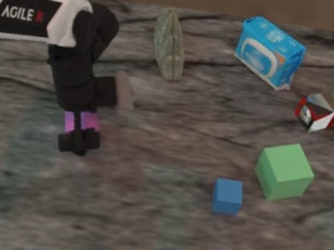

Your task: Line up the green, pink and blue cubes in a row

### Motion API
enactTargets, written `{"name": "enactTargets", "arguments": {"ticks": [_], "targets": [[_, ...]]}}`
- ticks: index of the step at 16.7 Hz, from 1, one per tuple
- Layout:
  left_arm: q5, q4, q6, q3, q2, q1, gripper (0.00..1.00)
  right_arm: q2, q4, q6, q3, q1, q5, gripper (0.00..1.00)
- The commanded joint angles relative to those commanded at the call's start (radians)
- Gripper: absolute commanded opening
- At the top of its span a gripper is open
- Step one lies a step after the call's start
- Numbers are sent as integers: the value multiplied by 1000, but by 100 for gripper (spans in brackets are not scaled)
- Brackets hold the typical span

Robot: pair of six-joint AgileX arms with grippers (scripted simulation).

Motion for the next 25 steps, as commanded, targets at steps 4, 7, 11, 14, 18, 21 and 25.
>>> {"name": "enactTargets", "arguments": {"ticks": [4, 7, 11, 14, 18, 21, 25], "targets": [[0, 0, 0, 0, 0, 0, 25, 0, 0, 0, 0, 0, 0, 100], [0, 0, 0, 0, 0, 0, 2, 0, 0, 0, 0, 0, 0, 100], [0, 0, 0, 0, 0, 0, 0, 0, 0, 0, 0, 0, 0, 100], [0, 0, 0, 0, 0, 0, 0, 0, 0, 0, 0, 0, 0, 100], [10, -36, -8, 14, -30, -2, 0, 0, 0, 0, 0, 0, 0, 100], [10, -128, -8, 66, -65, 5, 0, 0, 0, 0, 0, 0, 0, 100], [9, -246, -10, 132, -118, 15, 0, 0, 0, 0, 0, 0, 0, 100]]}}
